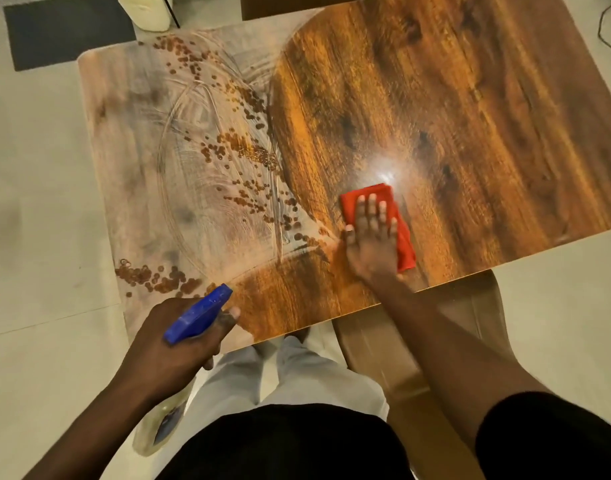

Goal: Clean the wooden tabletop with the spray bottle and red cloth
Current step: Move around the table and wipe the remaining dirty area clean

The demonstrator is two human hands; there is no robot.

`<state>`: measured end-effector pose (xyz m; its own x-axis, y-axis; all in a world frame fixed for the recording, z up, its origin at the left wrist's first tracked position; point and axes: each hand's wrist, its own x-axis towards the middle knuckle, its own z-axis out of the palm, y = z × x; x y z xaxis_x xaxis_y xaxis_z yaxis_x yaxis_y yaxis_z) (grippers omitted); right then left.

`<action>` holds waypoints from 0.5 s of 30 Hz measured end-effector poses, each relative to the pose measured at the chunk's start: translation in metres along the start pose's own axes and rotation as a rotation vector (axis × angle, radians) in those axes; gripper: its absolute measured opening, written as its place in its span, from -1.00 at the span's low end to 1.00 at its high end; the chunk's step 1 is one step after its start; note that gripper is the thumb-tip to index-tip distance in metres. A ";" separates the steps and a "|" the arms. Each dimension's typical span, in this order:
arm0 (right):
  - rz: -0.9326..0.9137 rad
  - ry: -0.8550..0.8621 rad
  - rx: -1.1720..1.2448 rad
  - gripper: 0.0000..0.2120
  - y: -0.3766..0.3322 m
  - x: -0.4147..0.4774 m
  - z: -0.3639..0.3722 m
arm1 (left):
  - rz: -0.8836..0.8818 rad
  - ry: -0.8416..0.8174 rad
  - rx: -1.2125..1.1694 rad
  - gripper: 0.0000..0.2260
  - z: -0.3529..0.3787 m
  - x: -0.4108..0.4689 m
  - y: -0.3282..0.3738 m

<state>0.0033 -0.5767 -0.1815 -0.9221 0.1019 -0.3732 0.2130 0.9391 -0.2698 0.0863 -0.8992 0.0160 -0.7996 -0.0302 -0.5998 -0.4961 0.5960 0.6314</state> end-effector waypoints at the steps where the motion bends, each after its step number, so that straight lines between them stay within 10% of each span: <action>1: -0.071 -0.029 -0.020 -0.32 -0.026 -0.009 0.011 | -0.002 0.014 -0.001 -0.58 -0.002 0.000 -0.001; 9: -0.804 -0.255 -0.164 -0.35 -0.125 -0.122 0.088 | -0.012 0.090 -0.014 -0.67 -0.018 0.003 -0.001; 15: -0.556 -0.071 -0.198 -0.40 -0.012 -0.103 0.059 | -0.015 0.116 -0.055 -0.63 -0.017 0.005 0.002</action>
<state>0.1150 -0.6183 -0.1917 -0.8529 -0.4383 -0.2835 -0.3661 0.8894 -0.2738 0.0758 -0.9117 0.0230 -0.8243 -0.1329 -0.5503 -0.5232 0.5501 0.6509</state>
